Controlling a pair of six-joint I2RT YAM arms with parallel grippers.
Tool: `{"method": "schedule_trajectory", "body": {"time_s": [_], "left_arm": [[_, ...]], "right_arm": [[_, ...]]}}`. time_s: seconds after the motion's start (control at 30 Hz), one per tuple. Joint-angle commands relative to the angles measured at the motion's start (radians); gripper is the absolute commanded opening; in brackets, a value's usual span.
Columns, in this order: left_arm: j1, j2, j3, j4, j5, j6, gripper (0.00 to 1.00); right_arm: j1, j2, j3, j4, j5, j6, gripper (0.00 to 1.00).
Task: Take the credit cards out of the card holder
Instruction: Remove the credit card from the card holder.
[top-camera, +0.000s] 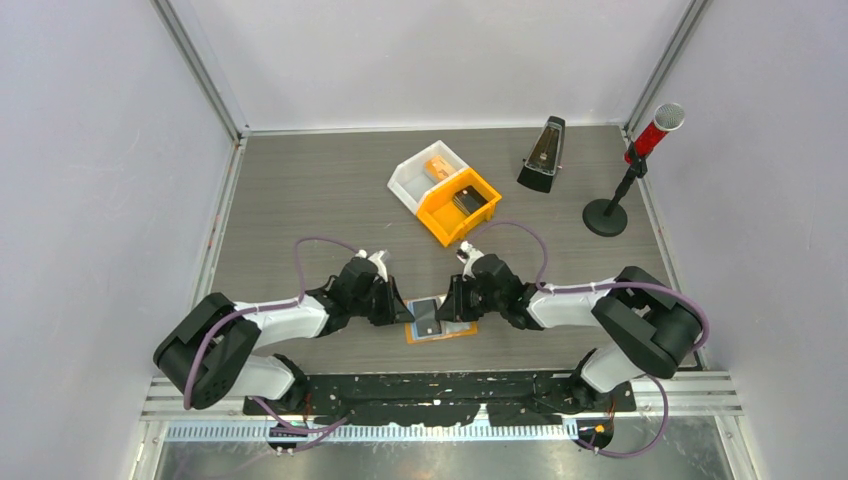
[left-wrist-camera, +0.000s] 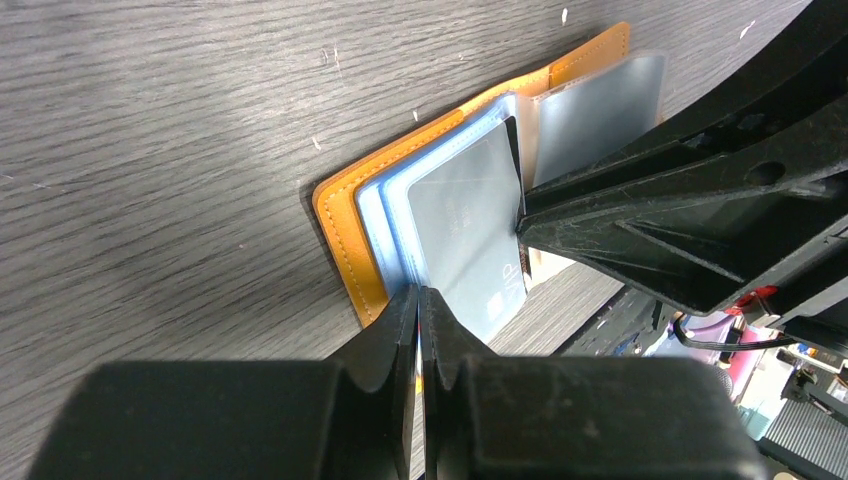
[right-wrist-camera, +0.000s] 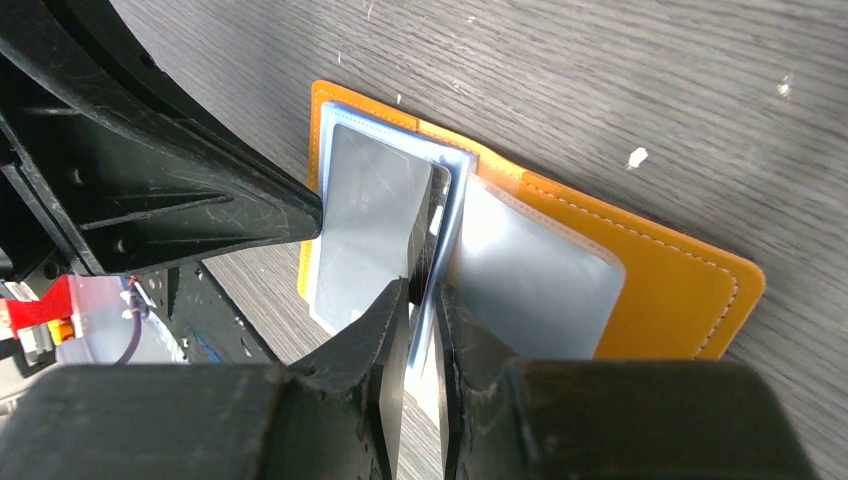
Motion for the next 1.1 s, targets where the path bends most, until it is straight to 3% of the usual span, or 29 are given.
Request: {"method": "schedule_trajectory", "body": {"time_s": [0.0,0.2,0.37,0.5,1.07], "left_arm": [[0.0,0.039,-0.02,-0.022,-0.04,0.022,0.07],[0.0,0.04,-0.019,-0.023,-0.04,0.021,0.07],[0.0,0.04,-0.011,-0.037,-0.045,0.024,0.07],[0.0,0.036,0.0,-0.076,-0.064,0.034,0.07],[0.0,0.045,0.026,-0.141,-0.109,0.067,0.06]], "right_arm": [[-0.008,0.032,-0.009,0.133,-0.081,0.039,0.22],[-0.018,0.056,-0.029,0.2,-0.116,0.066,0.23],[-0.038,0.057,-0.063,0.282,-0.149,0.086,0.08],[-0.07,0.027,-0.106,0.336,-0.167,0.101,0.05],[-0.18,-0.116,-0.166,0.209,-0.213,0.063,0.05]]}}
